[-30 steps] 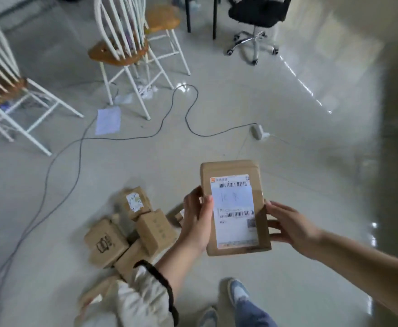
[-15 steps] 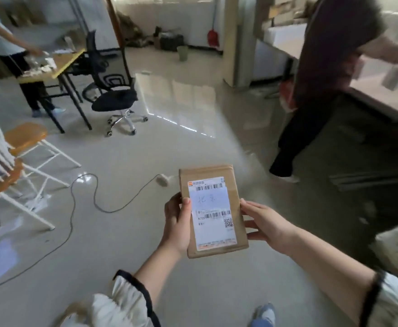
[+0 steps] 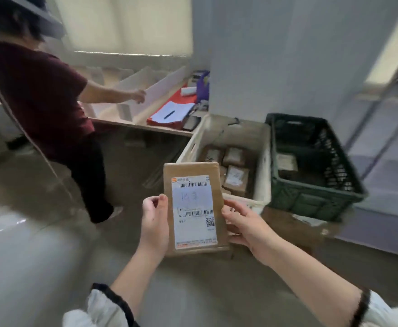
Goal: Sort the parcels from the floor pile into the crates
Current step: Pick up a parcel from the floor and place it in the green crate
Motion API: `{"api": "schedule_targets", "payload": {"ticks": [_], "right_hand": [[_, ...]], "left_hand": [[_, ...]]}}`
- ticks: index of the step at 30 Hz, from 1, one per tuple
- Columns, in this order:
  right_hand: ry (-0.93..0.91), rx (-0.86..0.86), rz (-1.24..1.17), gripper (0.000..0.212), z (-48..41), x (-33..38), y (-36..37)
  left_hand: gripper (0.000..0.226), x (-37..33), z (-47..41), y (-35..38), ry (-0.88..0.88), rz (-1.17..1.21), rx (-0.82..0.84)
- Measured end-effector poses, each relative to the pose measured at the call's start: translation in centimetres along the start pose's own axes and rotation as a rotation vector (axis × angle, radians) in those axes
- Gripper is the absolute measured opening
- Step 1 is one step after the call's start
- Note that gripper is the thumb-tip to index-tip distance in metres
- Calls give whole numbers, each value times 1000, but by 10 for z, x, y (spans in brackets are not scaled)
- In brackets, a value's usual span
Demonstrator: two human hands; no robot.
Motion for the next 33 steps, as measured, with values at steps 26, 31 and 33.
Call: {"api": "schedule_targets", "payload": {"ticks": [26,31,33], "right_hand": [[70,-717,-75,46,-249,82,-463],[270,-733,-88,44,-294,56,-515],[322,-720,-34,46,-311,42,-530]], "left_hand": [[25,28,-199,603,-190,-207,640],[21,79,-225,672,-292,-456,777],[19,98,-231,685,-336,-521,812]]}}
Point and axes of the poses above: each hand's wrist, its own z-axis away from the middle knuckle, its own y-axis out of the palm, x = y × z, the point moved 4 cm from there along -z, towards the middle knuckle, and after that the axes turned 3 degrees about -x, right-handed, at the moved point
